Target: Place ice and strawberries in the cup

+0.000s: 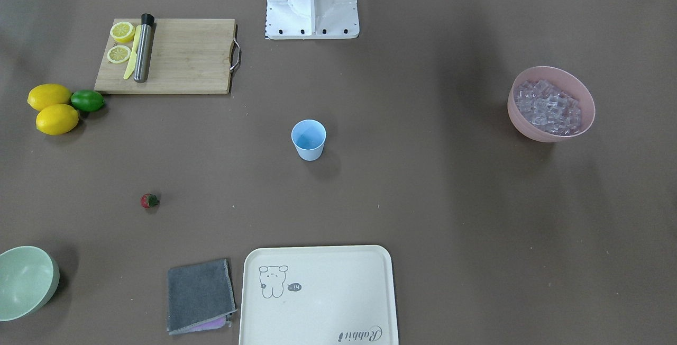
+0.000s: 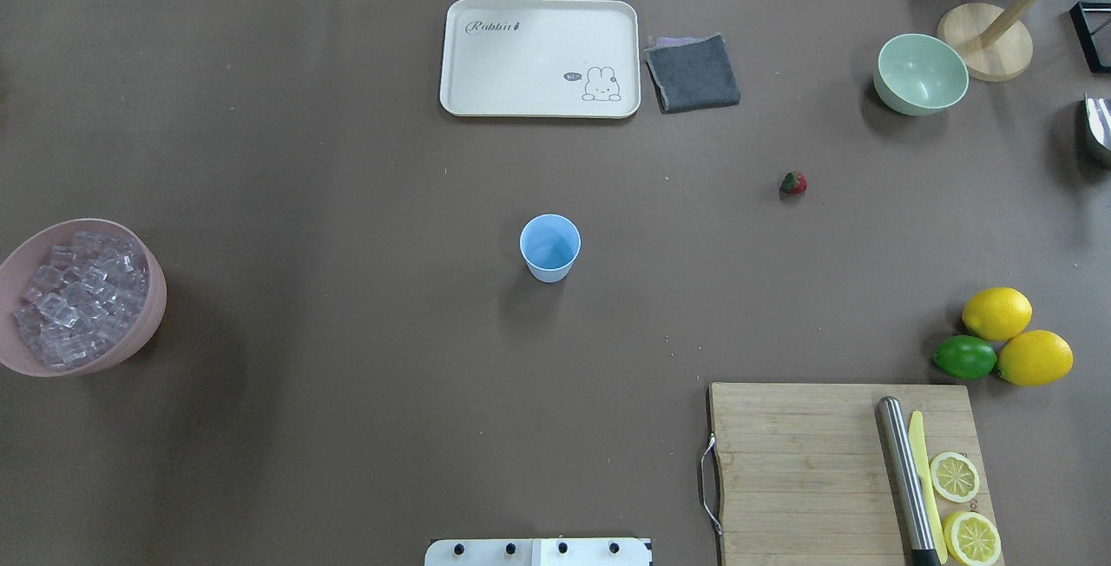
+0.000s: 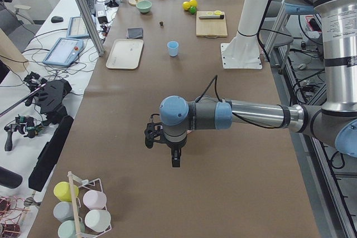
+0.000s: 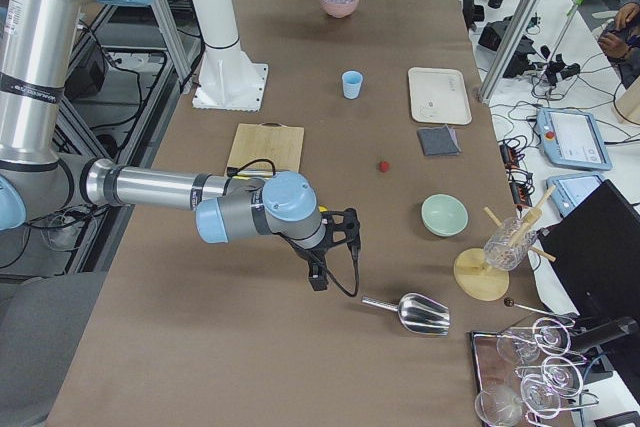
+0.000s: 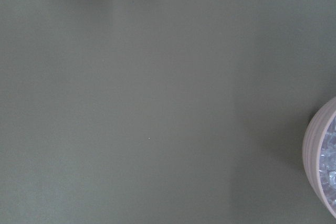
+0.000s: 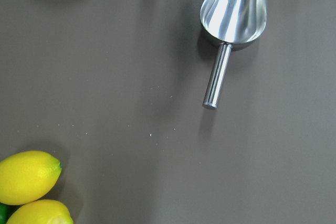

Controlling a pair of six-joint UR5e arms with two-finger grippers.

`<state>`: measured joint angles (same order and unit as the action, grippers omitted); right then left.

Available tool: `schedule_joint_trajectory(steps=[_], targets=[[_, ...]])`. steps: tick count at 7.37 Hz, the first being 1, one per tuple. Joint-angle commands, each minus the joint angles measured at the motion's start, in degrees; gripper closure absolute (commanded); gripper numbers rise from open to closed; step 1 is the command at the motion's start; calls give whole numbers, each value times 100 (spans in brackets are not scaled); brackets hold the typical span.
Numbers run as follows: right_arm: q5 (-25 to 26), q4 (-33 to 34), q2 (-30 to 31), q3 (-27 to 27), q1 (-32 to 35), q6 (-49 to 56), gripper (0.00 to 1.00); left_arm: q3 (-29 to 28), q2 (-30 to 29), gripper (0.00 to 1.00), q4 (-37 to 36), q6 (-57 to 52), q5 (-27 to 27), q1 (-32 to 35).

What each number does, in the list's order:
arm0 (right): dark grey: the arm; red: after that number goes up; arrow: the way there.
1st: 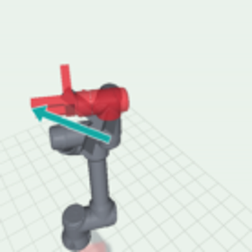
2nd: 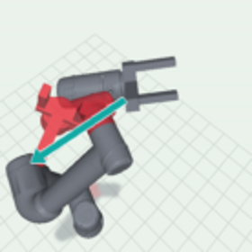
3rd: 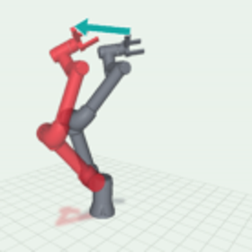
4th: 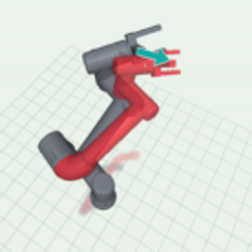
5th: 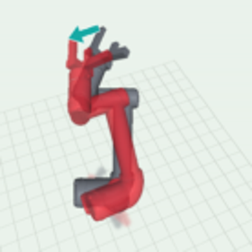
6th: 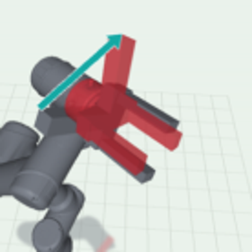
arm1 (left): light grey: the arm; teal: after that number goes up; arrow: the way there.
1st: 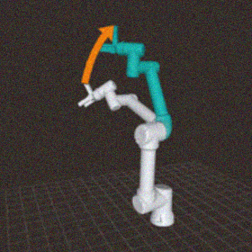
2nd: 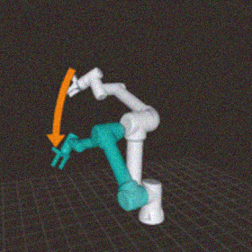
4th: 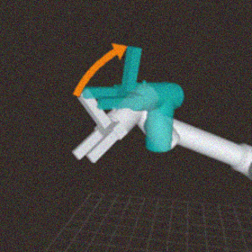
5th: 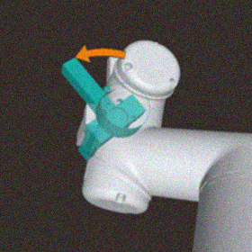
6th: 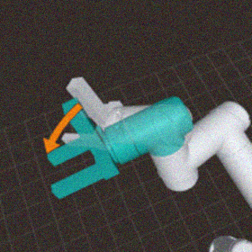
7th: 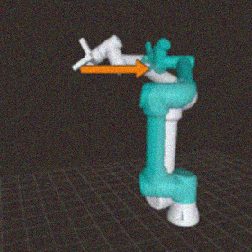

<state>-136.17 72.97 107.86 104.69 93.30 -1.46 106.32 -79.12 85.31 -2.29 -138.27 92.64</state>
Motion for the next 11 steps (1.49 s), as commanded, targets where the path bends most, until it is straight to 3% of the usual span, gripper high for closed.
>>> schedule_joint_trajectory(steps=[1, 3, 5, 7, 10, 11], targets=[[-33, 6, -72, -10, 250, -178, 0, -442, 106, 0, 2099, 27, -672, 43], [2, -11, -72, 8, 259, -214, 0, -1058, 273, 0, 4054, -8, -797, 43], [-15, -11, -29, 8, 259, -162, 0, -1786, 511, 0, 5235, 166, -1594, 69], [-15, -11, -28, 8, 259, -161, 0, -2130, 538, 0, 6421, 589, -1536, 183], [-24, -11, -11, 8, 259, -161, 0, -2115, 116, 0, 6744, 607, -966, -36], [-24, -11, -2, 8, 259, -161, 0, -2115, 116, 0, 6744, 1138, -895, -36]])
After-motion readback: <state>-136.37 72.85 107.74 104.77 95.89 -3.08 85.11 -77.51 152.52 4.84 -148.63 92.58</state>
